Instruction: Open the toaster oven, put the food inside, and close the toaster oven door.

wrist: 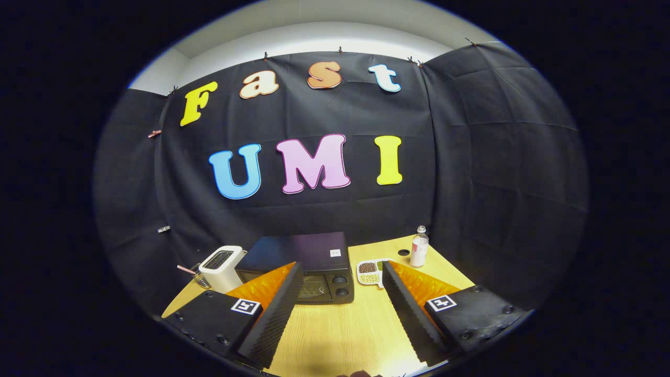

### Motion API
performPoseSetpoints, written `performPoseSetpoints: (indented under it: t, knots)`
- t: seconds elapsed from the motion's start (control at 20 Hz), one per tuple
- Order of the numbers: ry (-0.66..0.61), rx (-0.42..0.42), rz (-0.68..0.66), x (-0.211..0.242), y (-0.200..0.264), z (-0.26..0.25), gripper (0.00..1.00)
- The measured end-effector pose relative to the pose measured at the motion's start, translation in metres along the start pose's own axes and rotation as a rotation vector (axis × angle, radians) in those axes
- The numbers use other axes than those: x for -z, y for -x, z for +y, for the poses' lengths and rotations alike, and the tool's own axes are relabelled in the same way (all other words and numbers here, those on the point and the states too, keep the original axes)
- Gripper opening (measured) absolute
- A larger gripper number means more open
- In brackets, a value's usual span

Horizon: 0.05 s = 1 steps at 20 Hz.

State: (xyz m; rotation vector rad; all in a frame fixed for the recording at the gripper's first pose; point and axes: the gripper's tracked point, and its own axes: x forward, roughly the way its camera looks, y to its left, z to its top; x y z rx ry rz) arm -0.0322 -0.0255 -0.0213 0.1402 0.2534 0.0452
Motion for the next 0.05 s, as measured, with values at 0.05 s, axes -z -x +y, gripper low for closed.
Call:
performPoseSetpoints:
  t: [0.05]
  knots:
    - [0.01,0.003,-0.002,-0.002,-0.0005,0.0049,0.99]
